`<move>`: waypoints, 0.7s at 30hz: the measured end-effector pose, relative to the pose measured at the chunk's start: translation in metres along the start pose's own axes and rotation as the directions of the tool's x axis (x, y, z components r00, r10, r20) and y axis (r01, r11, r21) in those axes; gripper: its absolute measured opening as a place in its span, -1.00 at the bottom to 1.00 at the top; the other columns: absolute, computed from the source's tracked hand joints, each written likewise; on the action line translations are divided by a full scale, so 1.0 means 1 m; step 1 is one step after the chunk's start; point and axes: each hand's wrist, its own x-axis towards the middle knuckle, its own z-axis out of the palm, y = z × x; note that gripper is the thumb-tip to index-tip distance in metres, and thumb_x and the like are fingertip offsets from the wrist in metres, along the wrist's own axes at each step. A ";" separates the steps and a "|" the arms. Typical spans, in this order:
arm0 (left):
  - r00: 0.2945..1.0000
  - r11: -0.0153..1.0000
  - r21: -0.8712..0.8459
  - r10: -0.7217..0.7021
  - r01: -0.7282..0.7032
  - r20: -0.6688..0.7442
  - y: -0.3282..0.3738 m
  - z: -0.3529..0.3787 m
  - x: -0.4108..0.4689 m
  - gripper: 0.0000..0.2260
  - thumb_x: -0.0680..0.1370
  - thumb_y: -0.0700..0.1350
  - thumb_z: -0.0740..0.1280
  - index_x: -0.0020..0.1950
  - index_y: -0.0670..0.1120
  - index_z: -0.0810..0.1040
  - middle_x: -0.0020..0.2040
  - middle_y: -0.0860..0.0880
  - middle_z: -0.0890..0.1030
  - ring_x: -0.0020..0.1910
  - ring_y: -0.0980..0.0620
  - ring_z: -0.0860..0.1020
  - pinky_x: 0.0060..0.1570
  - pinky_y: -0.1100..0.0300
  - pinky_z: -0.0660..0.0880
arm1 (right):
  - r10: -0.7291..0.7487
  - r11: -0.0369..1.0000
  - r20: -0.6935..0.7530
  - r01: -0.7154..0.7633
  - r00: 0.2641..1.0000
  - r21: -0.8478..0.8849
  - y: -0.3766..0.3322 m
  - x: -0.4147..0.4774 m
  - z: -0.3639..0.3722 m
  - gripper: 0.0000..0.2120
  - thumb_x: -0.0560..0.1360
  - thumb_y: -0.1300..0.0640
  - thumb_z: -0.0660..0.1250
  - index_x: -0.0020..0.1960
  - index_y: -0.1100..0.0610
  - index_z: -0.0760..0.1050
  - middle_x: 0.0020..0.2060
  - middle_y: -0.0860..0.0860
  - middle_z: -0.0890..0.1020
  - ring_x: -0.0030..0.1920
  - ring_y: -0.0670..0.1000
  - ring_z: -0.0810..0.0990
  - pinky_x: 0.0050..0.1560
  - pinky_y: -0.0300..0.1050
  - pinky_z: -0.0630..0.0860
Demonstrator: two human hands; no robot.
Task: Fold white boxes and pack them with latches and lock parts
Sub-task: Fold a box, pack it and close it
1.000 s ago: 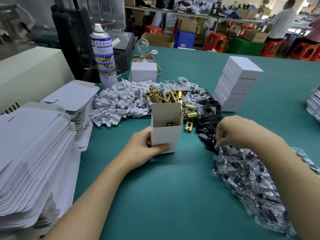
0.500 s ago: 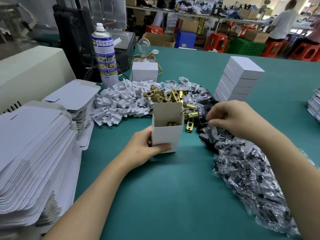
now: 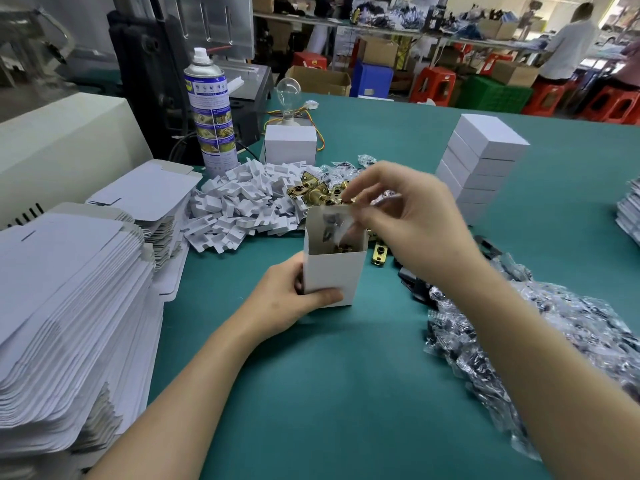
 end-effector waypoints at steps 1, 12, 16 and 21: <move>1.000 1.000 -0.004 0.016 -0.016 -0.008 0.002 0.001 0.000 -0.59 0.49 -0.09 0.61 0.22 0.24 0.57 0.05 0.25 0.71 -0.03 0.27 0.66 -0.06 0.41 0.50 | -0.023 0.996 0.029 0.026 0.999 -0.088 0.000 -0.001 0.006 -0.83 0.54 0.35 0.42 0.01 0.10 0.63 -0.21 -0.09 0.64 -0.29 -0.15 0.69 -0.24 -0.27 0.53; 0.798 0.920 0.086 0.377 -0.383 -0.470 0.016 -0.001 -0.010 -0.51 0.50 -0.02 0.56 0.33 0.26 0.45 0.10 0.23 0.66 0.03 0.09 0.70 -0.08 0.35 0.56 | 0.032 0.999 -0.324 -0.024 0.945 0.028 0.038 -0.018 0.030 -0.90 0.58 0.20 0.39 0.03 0.02 0.60 -0.10 -0.10 0.66 -0.05 -0.09 0.63 -0.04 -0.22 0.50; 0.790 0.909 0.161 0.415 -0.385 -0.452 0.016 0.000 -0.011 -0.61 0.54 0.04 0.50 0.33 0.32 0.54 0.16 0.29 0.65 0.08 0.13 0.69 -0.09 0.37 0.55 | 0.194 0.943 -0.263 -0.106 0.945 0.314 0.064 -0.031 0.054 -0.83 0.59 0.17 0.42 0.10 -0.07 0.61 -0.07 -0.13 0.68 -0.02 -0.12 0.65 -0.02 -0.21 0.55; 0.777 0.886 0.240 0.464 -0.398 -0.425 0.015 -0.002 -0.009 -0.69 0.60 -0.08 0.47 0.34 0.11 0.63 0.14 0.11 0.65 0.09 0.06 0.64 -0.16 0.21 0.56 | 0.162 0.939 -0.318 -0.047 0.934 0.342 0.077 -0.027 0.063 -0.85 0.57 0.12 0.41 0.13 -0.03 0.61 -0.01 -0.12 0.66 0.05 -0.03 0.65 0.02 -0.17 0.53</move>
